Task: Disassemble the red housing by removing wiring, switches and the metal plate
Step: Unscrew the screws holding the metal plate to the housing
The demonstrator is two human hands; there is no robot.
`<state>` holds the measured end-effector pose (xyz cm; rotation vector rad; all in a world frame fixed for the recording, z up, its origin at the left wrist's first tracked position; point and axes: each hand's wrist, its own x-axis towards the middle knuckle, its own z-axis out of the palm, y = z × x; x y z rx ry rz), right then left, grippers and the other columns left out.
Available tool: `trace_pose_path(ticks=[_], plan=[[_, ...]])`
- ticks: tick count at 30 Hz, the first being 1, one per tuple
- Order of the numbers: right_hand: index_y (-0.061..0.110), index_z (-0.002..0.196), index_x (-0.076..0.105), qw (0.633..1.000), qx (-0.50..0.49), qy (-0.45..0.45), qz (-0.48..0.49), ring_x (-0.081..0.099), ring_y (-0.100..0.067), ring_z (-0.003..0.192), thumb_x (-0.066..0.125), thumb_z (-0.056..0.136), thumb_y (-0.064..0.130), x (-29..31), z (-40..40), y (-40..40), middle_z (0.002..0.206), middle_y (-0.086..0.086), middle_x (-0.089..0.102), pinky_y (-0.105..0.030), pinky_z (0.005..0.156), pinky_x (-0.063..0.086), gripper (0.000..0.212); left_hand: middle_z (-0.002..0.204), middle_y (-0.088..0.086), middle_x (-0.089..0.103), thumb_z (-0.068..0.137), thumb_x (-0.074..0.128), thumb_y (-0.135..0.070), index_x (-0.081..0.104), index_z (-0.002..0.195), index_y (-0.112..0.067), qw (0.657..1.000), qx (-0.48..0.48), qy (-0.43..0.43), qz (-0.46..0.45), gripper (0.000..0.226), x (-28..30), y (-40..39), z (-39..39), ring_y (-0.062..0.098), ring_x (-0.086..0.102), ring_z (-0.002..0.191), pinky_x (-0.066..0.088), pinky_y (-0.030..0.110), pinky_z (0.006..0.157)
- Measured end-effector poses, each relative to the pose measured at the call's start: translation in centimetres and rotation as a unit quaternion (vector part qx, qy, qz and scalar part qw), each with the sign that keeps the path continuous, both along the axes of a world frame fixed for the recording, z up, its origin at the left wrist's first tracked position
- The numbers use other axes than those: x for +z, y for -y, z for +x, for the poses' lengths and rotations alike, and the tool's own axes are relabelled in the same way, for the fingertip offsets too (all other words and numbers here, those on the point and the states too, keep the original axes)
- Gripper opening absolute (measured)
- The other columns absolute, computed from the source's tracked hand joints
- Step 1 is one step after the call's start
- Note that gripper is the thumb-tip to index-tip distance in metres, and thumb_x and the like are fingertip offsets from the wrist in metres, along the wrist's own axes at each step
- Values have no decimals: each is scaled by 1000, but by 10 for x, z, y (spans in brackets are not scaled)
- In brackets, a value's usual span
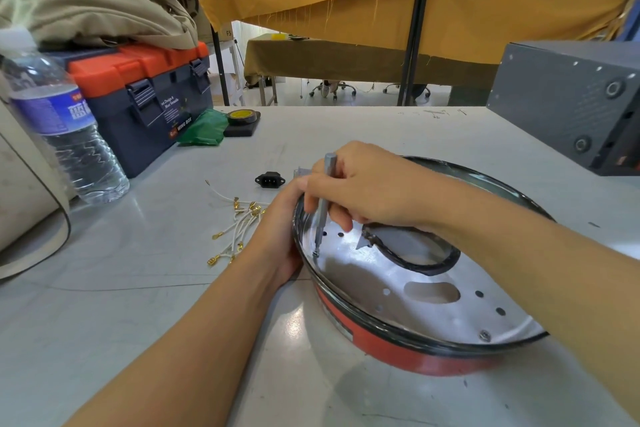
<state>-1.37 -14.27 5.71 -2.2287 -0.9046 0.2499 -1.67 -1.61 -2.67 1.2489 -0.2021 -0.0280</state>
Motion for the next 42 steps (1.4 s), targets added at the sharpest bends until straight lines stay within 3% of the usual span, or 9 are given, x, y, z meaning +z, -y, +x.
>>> trace_pose_path(ticks=[4,8,13,16,20,25,30,35,42], plan=[[10,75,64,994,-6,74,-80,52,0,42,65,86,19,18,-4,-8,47,1,63,-6,42,35,14,51,-3,64,92,34,-16,66,41,-19,997,77,-23,13,60,-2,-2,2,4,63,51,48,12,48],[3,77,69,975,3,97,-200,52,-7,38,66,86,22,35,-6,-19,48,1,65,-12,41,43,21,51,-3,62,92,36,-11,63,42,-19,995,88,-21,50,57,0,-2,4,6,60,50,47,14,51],[7,68,66,947,-3,82,-310,47,-7,29,54,94,31,43,-3,-27,45,0,64,-17,48,47,37,69,10,61,88,45,-19,60,60,-11,991,113,-53,45,33,-5,-5,6,16,60,69,49,29,73],[5,67,64,948,15,31,-315,54,-8,32,52,96,31,46,-4,-23,49,-1,67,-17,43,49,41,74,18,58,89,43,-20,57,71,-2,994,73,-50,56,29,-1,-4,4,18,59,65,50,22,60],[-1,66,61,961,39,-5,-275,55,-8,32,57,96,24,47,-4,-18,46,0,64,-21,47,53,39,67,17,52,89,41,-17,52,64,-5,995,73,-62,34,30,4,-2,2,18,54,55,46,20,51],[3,63,61,956,66,5,-285,52,-4,34,54,97,21,47,-3,-16,47,2,64,-20,50,52,40,86,25,49,88,40,-20,53,91,-1,992,84,-82,47,24,5,0,4,29,51,80,48,28,63],[8,62,63,947,99,29,-304,52,-2,35,53,98,21,50,-2,-14,48,4,65,-36,73,57,39,94,27,52,88,42,-21,57,102,1,993,85,-79,38,30,7,1,3,29,53,84,47,33,71],[16,64,63,935,113,89,-324,60,-7,44,56,96,26,51,-2,-16,55,4,69,-22,65,54,33,88,26,55,90,40,-19,58,86,2,994,80,-66,32,27,6,0,3,28,56,84,53,26,67],[16,68,63,933,99,141,-316,57,-3,44,59,93,28,46,-5,-17,49,8,64,-18,60,51,28,77,18,66,93,34,-14,59,78,3,995,81,-28,51,34,3,-3,3,14,67,69,56,20,64]])
